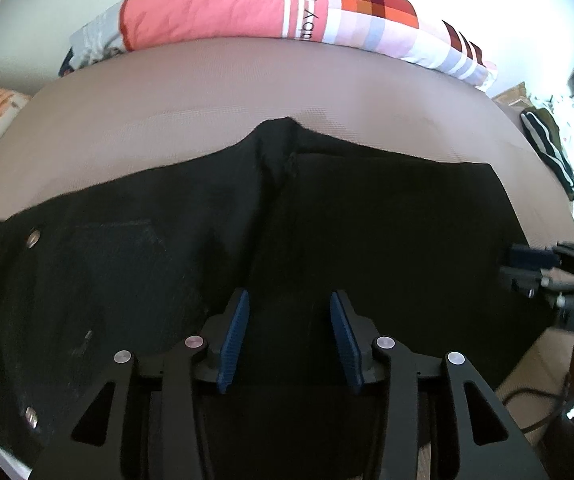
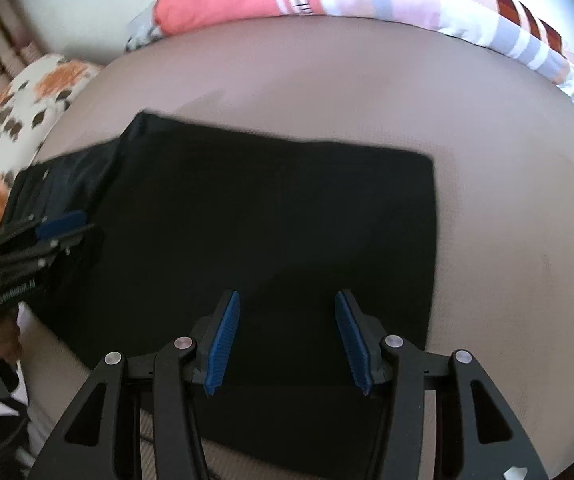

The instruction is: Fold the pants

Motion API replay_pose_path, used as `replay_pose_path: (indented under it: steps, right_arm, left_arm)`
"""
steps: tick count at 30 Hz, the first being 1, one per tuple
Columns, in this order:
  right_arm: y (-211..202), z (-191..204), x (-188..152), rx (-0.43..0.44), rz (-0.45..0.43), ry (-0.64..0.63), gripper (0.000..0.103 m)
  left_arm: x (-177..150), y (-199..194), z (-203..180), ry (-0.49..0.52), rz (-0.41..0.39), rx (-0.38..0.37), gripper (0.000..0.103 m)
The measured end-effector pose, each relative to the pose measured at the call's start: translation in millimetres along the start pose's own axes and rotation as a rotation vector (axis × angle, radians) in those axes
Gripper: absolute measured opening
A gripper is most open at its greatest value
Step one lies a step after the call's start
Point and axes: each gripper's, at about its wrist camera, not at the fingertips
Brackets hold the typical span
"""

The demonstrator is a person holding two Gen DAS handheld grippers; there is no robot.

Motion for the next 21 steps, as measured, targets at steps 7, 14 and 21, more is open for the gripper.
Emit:
replay_pose_path:
  steps: [7, 14, 21]
  right_arm:
    - [3.5, 46.2, -26.2, 0.07, 0.052, -0.091, 0.049]
    - [12.5, 89.9, -37.5, 0.102, 0.08, -0.166, 0.049]
    - [16.5, 110.9, -40.5, 0.111, 0.095, -0.187, 0.049]
  left_arm:
    - [-9.8, -40.9, 18.5, -0.103, -0.046, 0.026, 0.061]
    - [-20.0, -84.9, 59.2, -0.175, -0.109, 0.091, 0.062]
    - [-36.7, -112.7, 113.4, -0.208, -0.087, 0.191, 0.063]
Point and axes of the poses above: each gripper's, at about its wrist camera, not at the fingertips, and y roughly the way its jaws point, z to its left, x to its top, and after that the axes turned 15 degrees about y, right-handed
